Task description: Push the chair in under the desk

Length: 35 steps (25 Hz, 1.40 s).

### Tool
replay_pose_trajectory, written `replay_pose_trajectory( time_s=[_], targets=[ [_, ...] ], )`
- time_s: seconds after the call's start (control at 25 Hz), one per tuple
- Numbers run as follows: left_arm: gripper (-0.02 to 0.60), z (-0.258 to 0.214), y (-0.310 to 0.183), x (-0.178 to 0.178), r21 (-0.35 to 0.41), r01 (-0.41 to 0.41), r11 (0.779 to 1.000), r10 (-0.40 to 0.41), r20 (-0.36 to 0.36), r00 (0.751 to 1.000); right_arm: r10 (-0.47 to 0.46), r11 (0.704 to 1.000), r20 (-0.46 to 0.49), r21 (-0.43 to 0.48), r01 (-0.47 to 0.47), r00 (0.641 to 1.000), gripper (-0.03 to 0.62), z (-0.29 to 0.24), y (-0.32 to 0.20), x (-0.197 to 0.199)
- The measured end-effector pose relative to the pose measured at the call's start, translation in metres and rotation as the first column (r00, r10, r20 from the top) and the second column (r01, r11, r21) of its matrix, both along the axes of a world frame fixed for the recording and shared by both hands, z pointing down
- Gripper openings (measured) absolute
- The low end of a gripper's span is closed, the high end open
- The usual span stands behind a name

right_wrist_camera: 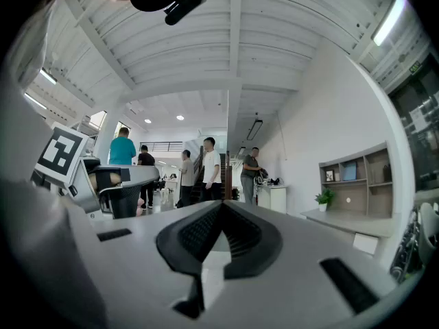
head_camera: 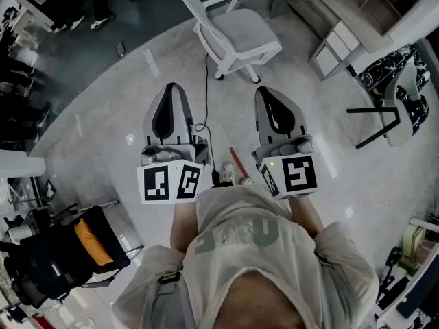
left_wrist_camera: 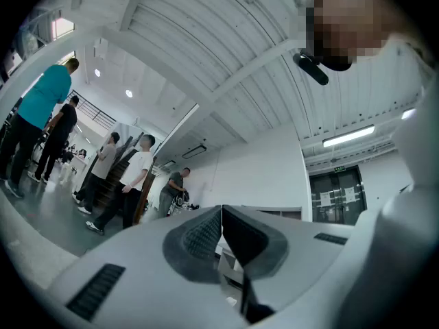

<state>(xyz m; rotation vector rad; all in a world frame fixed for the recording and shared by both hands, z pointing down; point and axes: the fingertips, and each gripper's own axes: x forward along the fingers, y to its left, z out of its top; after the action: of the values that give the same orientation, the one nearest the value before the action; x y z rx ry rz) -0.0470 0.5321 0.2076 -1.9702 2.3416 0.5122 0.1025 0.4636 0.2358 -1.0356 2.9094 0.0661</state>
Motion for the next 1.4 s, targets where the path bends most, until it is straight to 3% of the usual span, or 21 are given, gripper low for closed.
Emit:
replay_pose_trajectory(
  time_s=[0.4, 0.68, 0.84, 1.12, 1.4],
  targets=[
    [0.015, 0.008, 0.002, -0.019, -0.014, 0.014, 1.0, -0.014, -0.01, 1.0, -0.019, 1.0, -0.016, 0.006, 0.019, 1.0, 0.017, 0.006, -0.004, -0.021],
    [0.015, 0.019, 0.005, -0.07, -0.01, 0.048, 0.999, -0.048, -0.033, 0.998, -0.035, 0.999, 0.042, -0.027, 0.037, 0.998, 0.017, 0.01, -0.01, -0.053],
    [0.015, 0.031, -0.007, -0.093, -0.037, 0.035, 0.999, -0.037, -0.058, 0.998, -0.014, 1.0, 0.008, -0.025, 0.014, 1.0, 0.018, 0.017, -0.023, -0.067],
    [0.015, 0.048, -0.066, -0.119, -0.065, 0.026, 0.998, -0.031, -0.078, 0.996, 0.038, 0.997, -0.02, -0.061, -0.04, 0.999, 0.018, 0.036, -0.085, -0.071],
    [0.015, 0.073, -0.169, -0.142, -0.112, 0.047, 0.993, -0.056, -0.077, 0.996, -0.004, 0.997, -0.04, -0.077, 0.001, 0.999, 0.018, 0.061, -0.186, -0.103]
  ],
)
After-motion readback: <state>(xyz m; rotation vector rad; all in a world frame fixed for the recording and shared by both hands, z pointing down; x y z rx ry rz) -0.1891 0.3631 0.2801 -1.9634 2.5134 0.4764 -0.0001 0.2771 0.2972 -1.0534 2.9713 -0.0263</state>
